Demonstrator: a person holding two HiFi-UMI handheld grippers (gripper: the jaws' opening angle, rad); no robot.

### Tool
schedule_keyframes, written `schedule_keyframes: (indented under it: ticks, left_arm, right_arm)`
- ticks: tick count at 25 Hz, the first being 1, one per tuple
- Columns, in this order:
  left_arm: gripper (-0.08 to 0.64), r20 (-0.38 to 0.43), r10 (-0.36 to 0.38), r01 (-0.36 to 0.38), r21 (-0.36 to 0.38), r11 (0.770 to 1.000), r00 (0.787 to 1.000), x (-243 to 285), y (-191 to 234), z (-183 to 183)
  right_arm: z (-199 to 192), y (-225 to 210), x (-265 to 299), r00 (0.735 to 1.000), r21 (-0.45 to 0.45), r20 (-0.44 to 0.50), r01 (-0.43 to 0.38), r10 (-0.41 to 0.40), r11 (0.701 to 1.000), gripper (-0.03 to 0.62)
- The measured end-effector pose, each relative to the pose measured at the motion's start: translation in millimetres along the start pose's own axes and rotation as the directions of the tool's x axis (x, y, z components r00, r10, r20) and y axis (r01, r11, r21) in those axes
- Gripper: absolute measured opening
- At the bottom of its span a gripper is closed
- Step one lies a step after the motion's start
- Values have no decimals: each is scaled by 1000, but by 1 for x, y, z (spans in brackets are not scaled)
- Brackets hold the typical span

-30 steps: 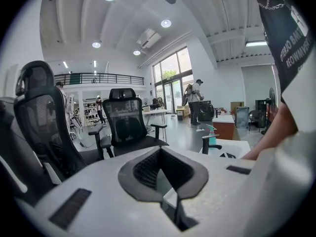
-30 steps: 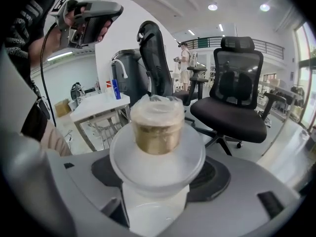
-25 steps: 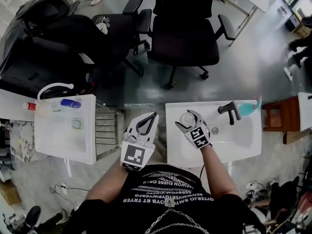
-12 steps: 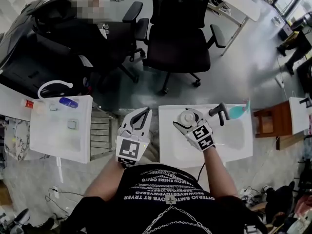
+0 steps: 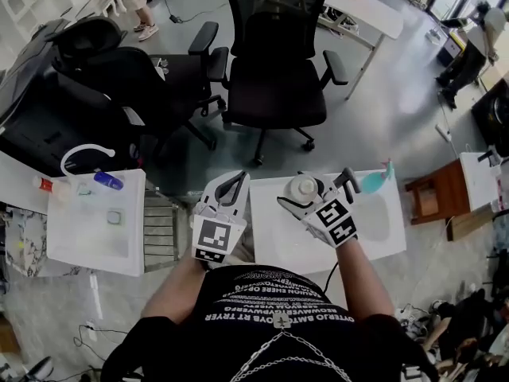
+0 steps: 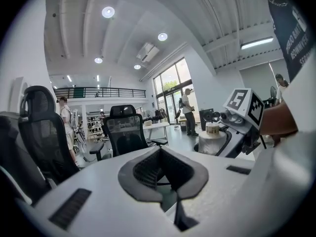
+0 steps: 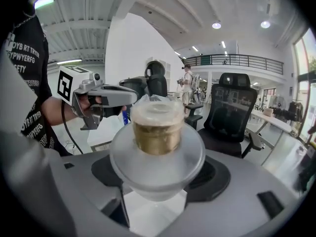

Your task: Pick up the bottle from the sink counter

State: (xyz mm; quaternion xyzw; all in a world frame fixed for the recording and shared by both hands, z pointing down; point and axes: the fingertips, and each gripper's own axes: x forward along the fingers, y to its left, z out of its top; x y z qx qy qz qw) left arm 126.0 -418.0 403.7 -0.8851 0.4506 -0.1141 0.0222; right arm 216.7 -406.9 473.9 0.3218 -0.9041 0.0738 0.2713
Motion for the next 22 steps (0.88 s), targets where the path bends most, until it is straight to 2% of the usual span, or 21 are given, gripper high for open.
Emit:
schedule_keyframes:
  ticks: [4,12,22]
  left_arm:
    - [5,15,-24,24,13,1000,1000,5,-11,11]
    - [5,3,-54,54,35,998,999,10,-29,10]
    - [6,-14,-56,57,50,997,998,18,-40,11]
  right_arm:
    - [7,2,-17,1000,4,13,10,-10,1000,336]
    - [3,4,-31,1000,18,21,11,-12,1000,336]
    - [-6,-4,-34,1000,29,30,-5,4,1000,336]
